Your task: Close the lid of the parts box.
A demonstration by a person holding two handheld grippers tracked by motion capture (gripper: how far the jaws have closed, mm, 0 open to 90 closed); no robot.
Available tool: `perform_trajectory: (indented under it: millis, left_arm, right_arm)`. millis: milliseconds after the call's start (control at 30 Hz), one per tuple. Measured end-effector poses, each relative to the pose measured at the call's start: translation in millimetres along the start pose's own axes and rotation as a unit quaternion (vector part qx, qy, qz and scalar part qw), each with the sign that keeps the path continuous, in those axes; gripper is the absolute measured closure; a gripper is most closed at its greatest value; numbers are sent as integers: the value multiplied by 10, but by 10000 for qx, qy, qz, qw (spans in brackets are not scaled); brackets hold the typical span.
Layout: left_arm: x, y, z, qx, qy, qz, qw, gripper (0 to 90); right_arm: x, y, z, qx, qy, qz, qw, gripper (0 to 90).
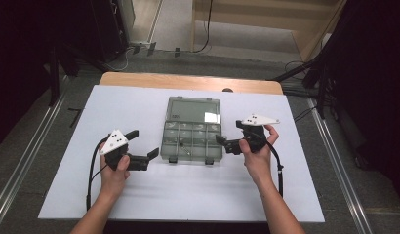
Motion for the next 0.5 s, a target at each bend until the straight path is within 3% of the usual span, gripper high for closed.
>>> perform_trajectory:
  millis: [500]
  left_arm:
    - [56,379,-24,-60,-52,166,9998,0]
  right_arm:
    - [-18,102,-154,-49,190,-59,9998,0]
Point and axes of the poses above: each handheld gripper's, and its own axes: y roughly forward along the jaws, x roughly out of its top, z roughly to its left, the point moved 9 cm from there along y, roughly forward along the jaws, and after that the axes turned 9 degrees about x, right-handed, at the moved point
